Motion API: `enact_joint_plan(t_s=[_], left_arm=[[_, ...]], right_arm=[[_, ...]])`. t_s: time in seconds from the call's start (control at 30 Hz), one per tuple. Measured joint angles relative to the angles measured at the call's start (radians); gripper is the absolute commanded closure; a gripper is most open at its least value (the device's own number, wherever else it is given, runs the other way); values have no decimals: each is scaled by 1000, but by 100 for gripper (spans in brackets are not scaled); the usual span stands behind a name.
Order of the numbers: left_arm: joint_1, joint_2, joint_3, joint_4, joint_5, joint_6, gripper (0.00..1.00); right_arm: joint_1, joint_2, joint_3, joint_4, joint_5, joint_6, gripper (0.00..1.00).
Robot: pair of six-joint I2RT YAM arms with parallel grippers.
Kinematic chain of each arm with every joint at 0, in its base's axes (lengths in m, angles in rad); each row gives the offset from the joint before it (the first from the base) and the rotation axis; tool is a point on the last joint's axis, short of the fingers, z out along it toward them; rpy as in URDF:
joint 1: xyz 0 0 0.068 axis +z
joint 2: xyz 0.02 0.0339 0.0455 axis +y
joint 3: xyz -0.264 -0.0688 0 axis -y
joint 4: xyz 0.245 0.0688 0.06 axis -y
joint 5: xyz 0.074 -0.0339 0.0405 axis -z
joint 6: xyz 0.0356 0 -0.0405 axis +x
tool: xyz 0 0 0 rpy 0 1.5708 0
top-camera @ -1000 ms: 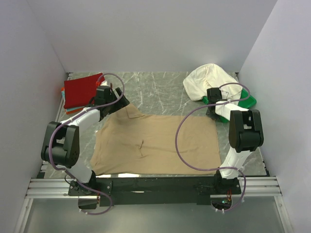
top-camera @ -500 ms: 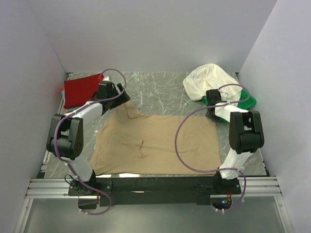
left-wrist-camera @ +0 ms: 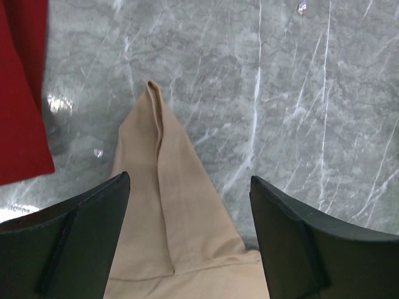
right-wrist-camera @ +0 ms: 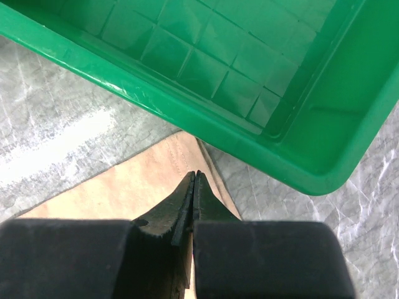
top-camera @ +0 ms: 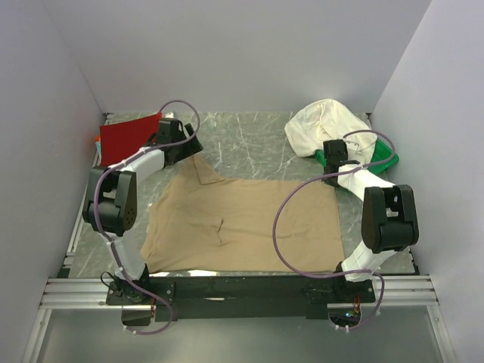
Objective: Fold and stack the t-shirts
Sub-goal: Fold the tshirt
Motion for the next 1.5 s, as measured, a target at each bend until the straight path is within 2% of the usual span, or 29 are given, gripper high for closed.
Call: enact_joint_plan(t_s=[0.2, 0.3, 0.43, 0.5, 0.6, 0.63, 0.9, 1.0, 1.03, 1.13, 1.23, 1.33, 1.37, 1.5], left_arm=[[1, 75, 79, -30, -26, 10, 19], [2, 122, 121, -40, -27, 14, 23], [4, 178, 172, -60, -27, 18, 34], [5, 198, 194, -68, -28, 18, 35], [5, 212, 203, -74, -31, 17, 38], [5, 216, 205, -76, -31, 18, 42], [5, 261, 246, -102, -43, 17, 56], [5, 275, 261, -112, -47, 17, 70], [5, 282, 268, -111, -47, 16, 81], [6, 303, 283, -112, -49, 19, 100], [7, 313, 286, -113, -51, 23, 100], [14, 306, 271, -98, -53, 22, 100], [17, 298, 256, -90, -52, 21, 100], [40, 200, 124, -61, -55, 14, 100]], right_arm=[[0, 0, 0, -1, -3, 3, 100], [0, 0, 0, 0, -3, 3, 100], [0, 0, 0, 0, -5, 3, 100], [0, 0, 0, 0, -6, 3, 100], [0, 0, 0, 0, -8, 3, 100], [0, 0, 0, 0, -9, 3, 100], [0, 0, -5, 2, -21, 7, 100], [0, 0, -11, 5, -26, 8, 100], [0, 0, -11, 5, -27, 8, 100], [0, 0, -11, 8, -28, 10, 100], [0, 0, -11, 8, -27, 11, 93], [0, 0, -12, 8, -26, 15, 82], [0, 0, -12, 8, -26, 15, 76], [0, 0, -12, 8, -22, 19, 68]])
